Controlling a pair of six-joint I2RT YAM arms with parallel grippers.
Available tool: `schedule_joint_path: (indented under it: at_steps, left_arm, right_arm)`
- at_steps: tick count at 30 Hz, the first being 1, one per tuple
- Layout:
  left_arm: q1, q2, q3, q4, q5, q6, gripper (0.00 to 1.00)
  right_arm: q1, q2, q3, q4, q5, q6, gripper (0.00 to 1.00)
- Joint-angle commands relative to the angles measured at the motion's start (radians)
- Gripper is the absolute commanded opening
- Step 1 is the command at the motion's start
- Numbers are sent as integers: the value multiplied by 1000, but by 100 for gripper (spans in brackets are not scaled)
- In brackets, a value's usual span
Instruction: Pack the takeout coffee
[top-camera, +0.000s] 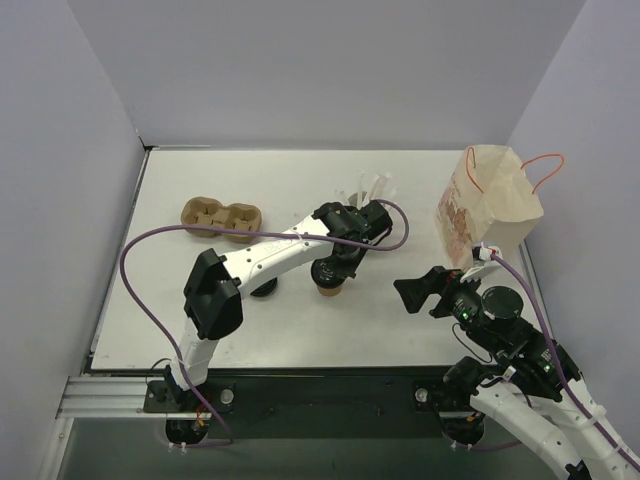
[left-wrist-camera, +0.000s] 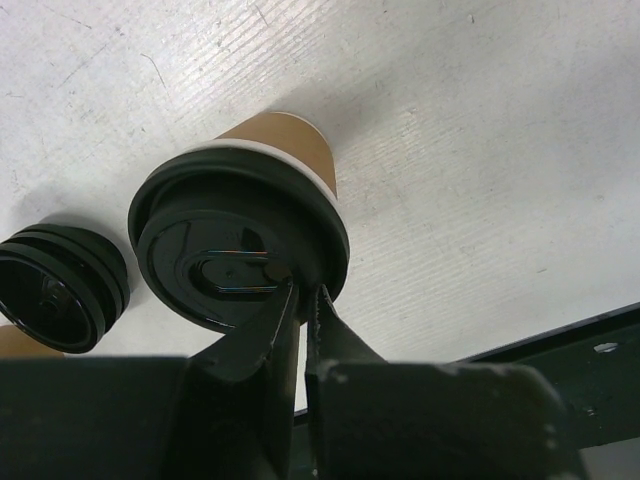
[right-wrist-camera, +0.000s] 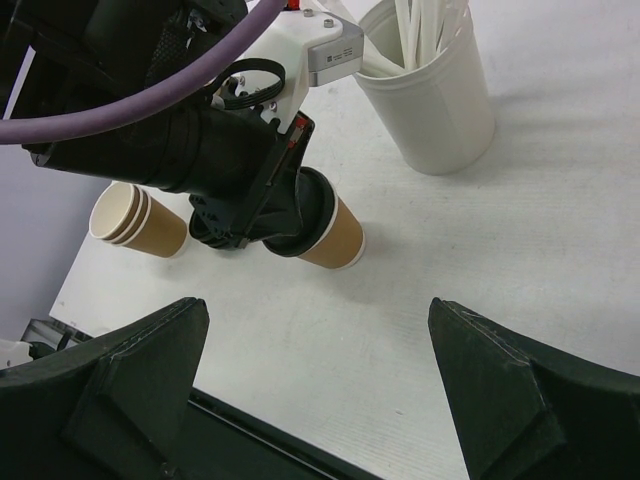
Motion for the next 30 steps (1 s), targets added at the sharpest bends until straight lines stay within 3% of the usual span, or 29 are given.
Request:
schedule_joint_path:
  at_steps: [1, 16, 22, 26, 27, 30]
  left_arm:
    - [-3, 8, 44, 2, -10, 13, 14]
    - [0, -13, 125, -10, -42, 22, 35]
    - [31, -129, 146, 19, -82, 19, 42]
    - [80, -267, -23, 131, -63, 5, 44]
    - [103, -301, -125, 161, -41, -9, 45]
    - [212, -444, -326, 348, 133, -17, 45]
  right_arm:
    - [5, -6, 13, 3, 24, -21, 99]
    - [5, 12, 24, 0, 2, -13, 99]
    - [5, 98, 30, 15, -41, 2, 99]
    - [5, 243, 27, 116, -62, 38, 99]
    - [3, 276, 30, 136, -62, 44, 98]
    - [2, 408, 42, 216, -114, 64, 97]
